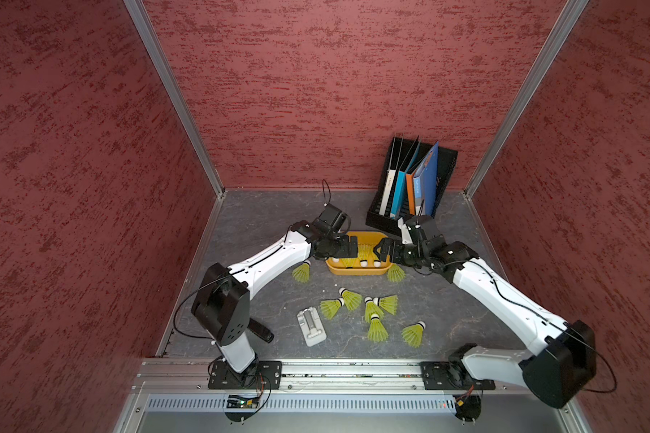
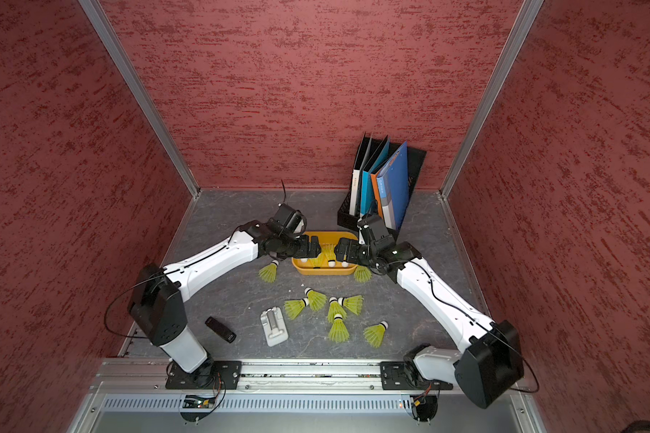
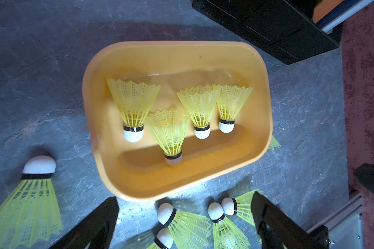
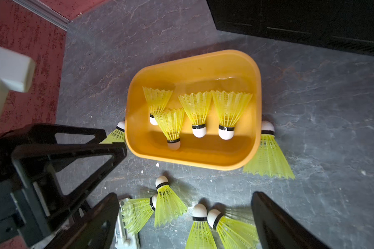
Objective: Put the shuttlecocks into the storage box
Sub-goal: Place the shuttlecock in the storage box, then pick up the shuttlecock at the center of the board.
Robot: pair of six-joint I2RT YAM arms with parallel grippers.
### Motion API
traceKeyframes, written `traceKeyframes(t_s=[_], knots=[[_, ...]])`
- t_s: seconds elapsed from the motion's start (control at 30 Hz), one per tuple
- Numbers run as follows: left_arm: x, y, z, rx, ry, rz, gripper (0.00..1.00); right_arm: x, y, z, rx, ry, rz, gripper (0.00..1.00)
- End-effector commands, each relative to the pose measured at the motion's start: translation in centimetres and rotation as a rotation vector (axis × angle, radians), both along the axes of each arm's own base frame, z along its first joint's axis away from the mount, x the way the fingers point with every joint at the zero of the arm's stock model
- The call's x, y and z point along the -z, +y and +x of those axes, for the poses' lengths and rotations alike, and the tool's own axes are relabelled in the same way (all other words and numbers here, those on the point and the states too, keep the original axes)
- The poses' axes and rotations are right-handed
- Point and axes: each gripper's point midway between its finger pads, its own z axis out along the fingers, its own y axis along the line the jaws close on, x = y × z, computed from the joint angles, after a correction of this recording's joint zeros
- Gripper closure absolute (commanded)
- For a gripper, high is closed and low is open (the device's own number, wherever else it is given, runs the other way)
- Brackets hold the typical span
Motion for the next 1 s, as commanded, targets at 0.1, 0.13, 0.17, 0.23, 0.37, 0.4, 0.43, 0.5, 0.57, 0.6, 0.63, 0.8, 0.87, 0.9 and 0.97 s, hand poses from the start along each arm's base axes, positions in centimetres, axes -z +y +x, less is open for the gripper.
traceKeyframes(t_s=[0.1,0.13,0.17,0.23,0.37,0.4,0.43,0.5,0.57,0.6,0.63,0.8,0.87,0.9,0.97], knots=[[-1.6,1.2,-1.4,0.029,-0.033,-0.052,0.0,0.7,-0.2,-3.1,-0.014,0.018,-0.074,0.02],[-1.8,1.5,-1.8,0.026,-0.037,-0.055,0.0,0.9,0.0,-3.4,-0.022,0.022,-0.082,0.02],[-2.0,1.7,-2.0,0.022,-0.039,-0.061,0.0,1.1,0.2,-3.7,-0.029,0.026,-0.087,0.03],[-2.3,2.4,-2.6,0.005,-0.037,-0.073,0.0,1.3,0.8,-4.3,-0.045,0.026,-0.093,0.05],[-2.5,3.6,-3.7,-0.024,-0.038,-0.085,0.0,1.4,1.8,-4.9,-0.073,0.02,-0.112,0.07],[-2.5,3.9,-4.1,-0.031,-0.034,-0.089,0.0,1.5,2.0,-5.1,-0.084,0.014,-0.119,0.07],[-2.3,4.3,-4.5,-0.042,-0.029,-0.091,0.0,1.5,2.2,-5.2,-0.1,0.008,-0.128,0.09],[-2.1,4.9,-5.3,-0.053,-0.018,-0.096,0.0,1.6,2.5,-5.5,-0.134,-0.009,-0.152,0.11],[-1.9,5.3,-6.0,-0.066,-0.005,-0.112,0.0,1.7,3.0,-6.0,-0.178,-0.031,-0.18,0.12],[-1.9,5.5,-6.4,-0.07,0.001,-0.123,0.0,1.8,3.4,-6.3,-0.208,-0.048,-0.188,0.12],[-1.8,5.6,-6.7,-0.07,0.005,-0.131,0.0,1.9,3.8,-6.6,-0.239,-0.063,-0.196,0.13],[-1.9,6.0,-8.4,-0.086,0.017,-0.2,0.0,1.9,5.6,-7.9,-0.453,-0.205,-0.237,0.15],[-1.8,6.4,-9.0,-0.103,0.021,-0.222,0.0,1.6,6.1,-8.2,-0.54,-0.271,-0.257,0.16],[-1.6,6.6,-9.4,-0.114,0.026,-0.231,0.0,1.5,6.2,-8.3,-0.582,-0.3,-0.271,0.16],[-1.4,6.9,-10.0,-0.13,0.036,-0.248,0.0,1.5,6.6,-8.5,-0.665,-0.342,-0.296,0.16]])
